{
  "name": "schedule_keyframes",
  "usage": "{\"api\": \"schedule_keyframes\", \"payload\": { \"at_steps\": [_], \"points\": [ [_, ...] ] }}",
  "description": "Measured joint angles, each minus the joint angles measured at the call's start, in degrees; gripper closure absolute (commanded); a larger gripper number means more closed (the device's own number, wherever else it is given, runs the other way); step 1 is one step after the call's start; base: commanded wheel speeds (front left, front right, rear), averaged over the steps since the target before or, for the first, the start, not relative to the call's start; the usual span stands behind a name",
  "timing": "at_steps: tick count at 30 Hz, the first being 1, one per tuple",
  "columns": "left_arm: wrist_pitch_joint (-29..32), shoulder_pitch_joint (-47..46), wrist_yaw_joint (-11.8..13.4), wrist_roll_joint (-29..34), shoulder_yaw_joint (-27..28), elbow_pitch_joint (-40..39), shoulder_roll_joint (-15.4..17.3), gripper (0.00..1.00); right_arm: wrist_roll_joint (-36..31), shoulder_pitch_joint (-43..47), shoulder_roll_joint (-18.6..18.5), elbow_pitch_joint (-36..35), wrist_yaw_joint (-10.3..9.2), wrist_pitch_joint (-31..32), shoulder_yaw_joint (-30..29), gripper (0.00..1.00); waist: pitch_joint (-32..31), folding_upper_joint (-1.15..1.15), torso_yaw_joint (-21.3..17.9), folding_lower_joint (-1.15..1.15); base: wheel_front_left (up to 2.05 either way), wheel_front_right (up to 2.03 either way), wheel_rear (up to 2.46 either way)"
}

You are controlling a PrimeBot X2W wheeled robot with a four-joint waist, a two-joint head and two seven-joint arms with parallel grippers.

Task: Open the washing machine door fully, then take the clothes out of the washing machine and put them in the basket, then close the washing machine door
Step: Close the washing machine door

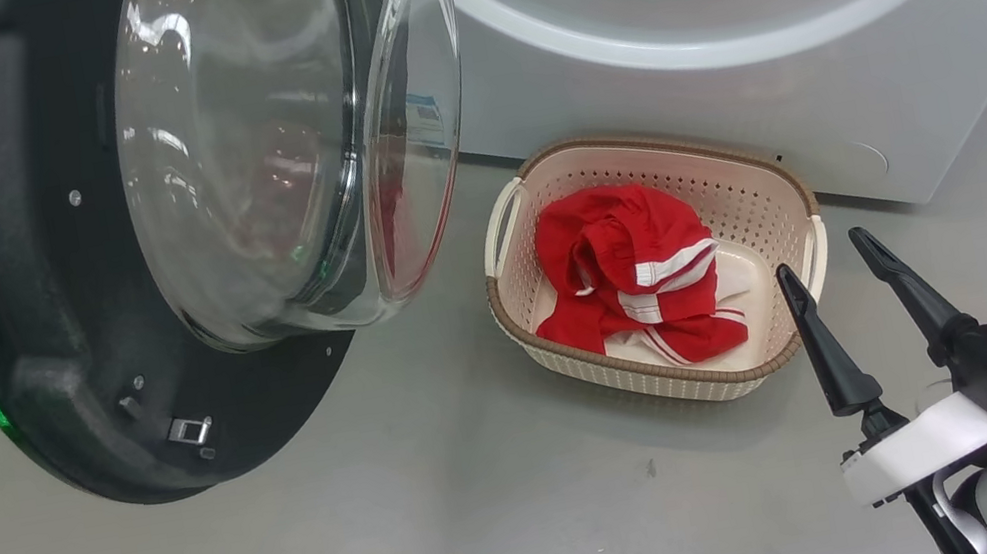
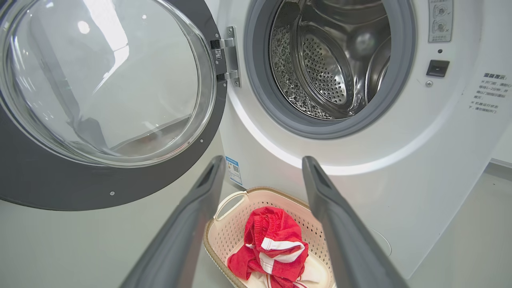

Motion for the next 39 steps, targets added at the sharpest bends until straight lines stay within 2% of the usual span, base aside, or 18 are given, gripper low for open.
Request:
{"api": "schedule_keyframes", "payload": {
  "at_steps": [8,19,39],
  "points": [
    [4.14,2.88,-0.01,0.03,-1.04,-5.99,-0.07,1.0,0.11,-0.09,0.69,0.34,0.0,0.0,0.69,0.0,-0.35,0.0,-0.94,0.0,0.0,0.0,0.0],
    [7.57,5.24,-0.01,0.23,-1.83,-13.51,-1.36,1.0,0.44,-1.36,1.14,0.49,0.0,0.0,1.57,0.0,-0.39,0.0,-4.19,0.0,0.0,0.0,0.0],
    [9.88,6.94,-0.01,2.27,-2.69,-20.7,-1.81,1.0,1.47,-3.99,2.6,-0.67,-0.11,-0.04,1.76,0.0,2.2,0.0,-15.14,0.0,0.0,0.0,0.0]
  ]
}}
